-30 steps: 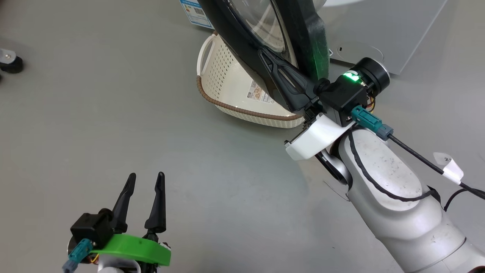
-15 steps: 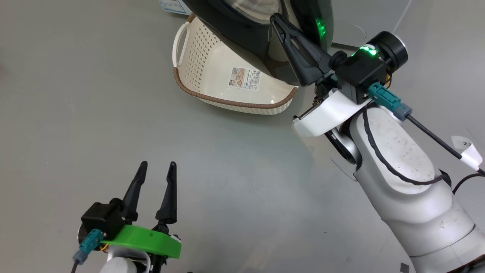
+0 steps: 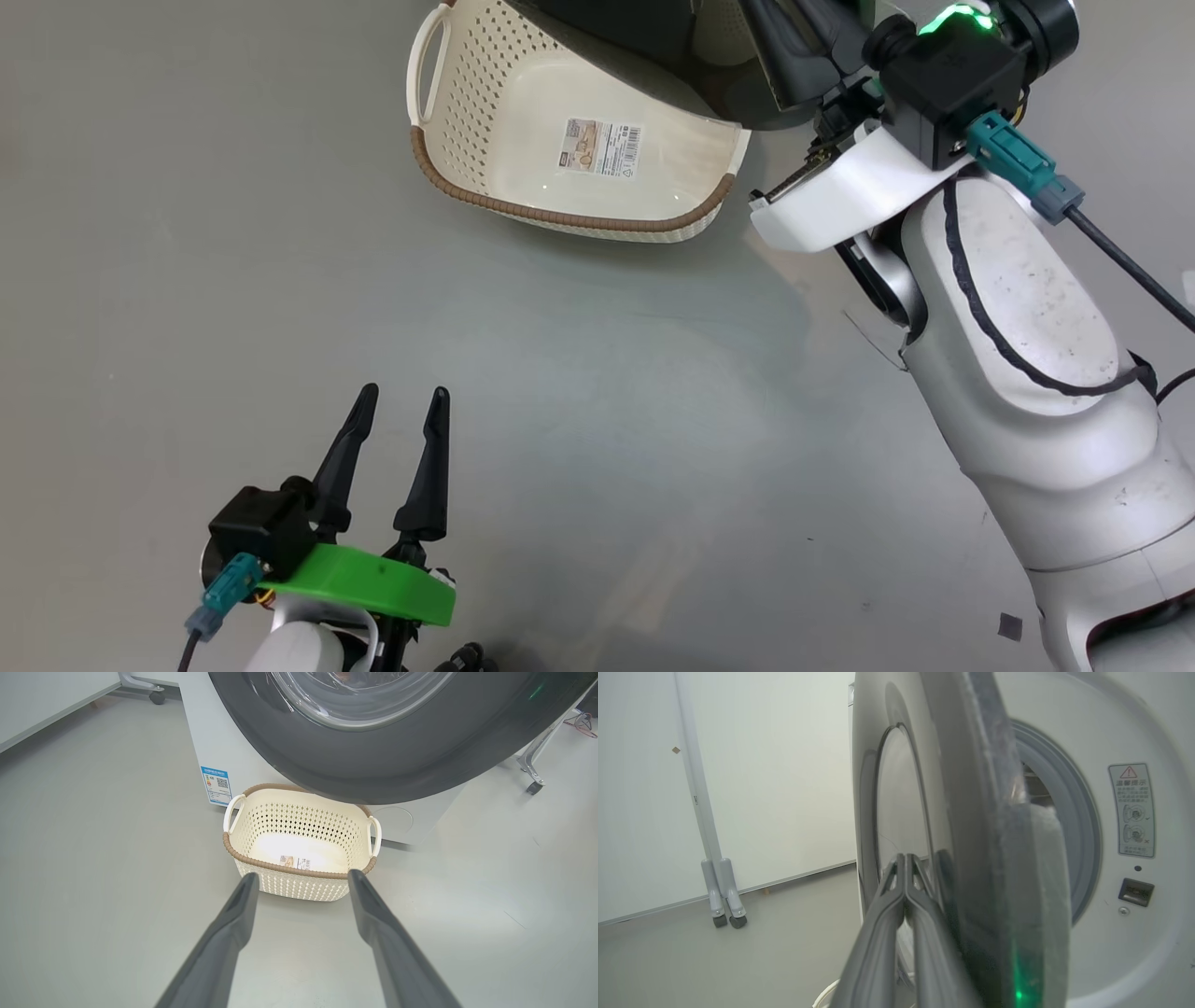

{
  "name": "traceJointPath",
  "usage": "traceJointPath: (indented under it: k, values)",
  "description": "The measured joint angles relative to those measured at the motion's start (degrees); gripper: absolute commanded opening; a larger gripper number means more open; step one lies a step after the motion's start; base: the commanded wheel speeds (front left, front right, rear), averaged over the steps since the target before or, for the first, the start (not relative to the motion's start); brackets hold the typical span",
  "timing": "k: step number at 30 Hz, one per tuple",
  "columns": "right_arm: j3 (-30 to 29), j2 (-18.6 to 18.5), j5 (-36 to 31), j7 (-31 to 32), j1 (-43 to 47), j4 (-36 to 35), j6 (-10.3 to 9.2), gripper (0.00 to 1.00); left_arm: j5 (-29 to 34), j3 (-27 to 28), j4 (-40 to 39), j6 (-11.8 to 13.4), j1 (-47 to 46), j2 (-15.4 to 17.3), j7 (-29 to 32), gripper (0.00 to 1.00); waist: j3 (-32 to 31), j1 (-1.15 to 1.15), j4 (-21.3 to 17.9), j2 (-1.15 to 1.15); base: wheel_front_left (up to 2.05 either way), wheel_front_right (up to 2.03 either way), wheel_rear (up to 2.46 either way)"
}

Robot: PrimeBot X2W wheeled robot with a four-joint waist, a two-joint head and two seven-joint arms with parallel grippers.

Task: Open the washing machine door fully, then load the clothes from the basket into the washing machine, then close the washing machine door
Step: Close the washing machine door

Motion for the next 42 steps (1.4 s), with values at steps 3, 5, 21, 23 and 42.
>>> traceJointPath:
  k: [3,5,21,23,42]
  values:
    - [-0.2,0.0,-0.3,0.0,-1.1,-0.1,0.0,0.0,0.0,0.6,0.0,0.0,-0.2,0.0,0.0,1.0,0.7,0.0,-0.2,0.0,0.0,0.0,0.0]
    - [-0.4,-0.1,-0.6,0.0,-1.7,-0.1,0.0,0.0,0.0,0.4,-0.1,0.0,-0.8,0.0,0.0,1.0,1.2,0.0,-0.3,0.0,0.0,0.0,0.0]
    - [-3.0,-1.8,-2.5,0.0,-6.9,0.7,0.0,0.0,-0.6,-1.0,-0.7,0.0,-2.5,-0.2,0.0,1.0,4.7,0.0,0.8,0.0,0.0,0.0,0.0]
    - [-3.1,-1.9,-2.5,0.0,-7.1,0.8,0.0,0.0,-0.6,-1.0,-0.7,0.0,-2.6,-0.2,0.0,1.0,4.8,0.0,0.8,0.0,0.0,0.0,0.0]
    - [-5.1,-2.8,-3.6,0.0,-9.9,1.8,0.01,0.0,-1.0,-1.0,-0.3,0.0,-3.2,-0.3,0.0,1.0,5.1,0.0,0.0,0.0,0.0,0.0,0.0]
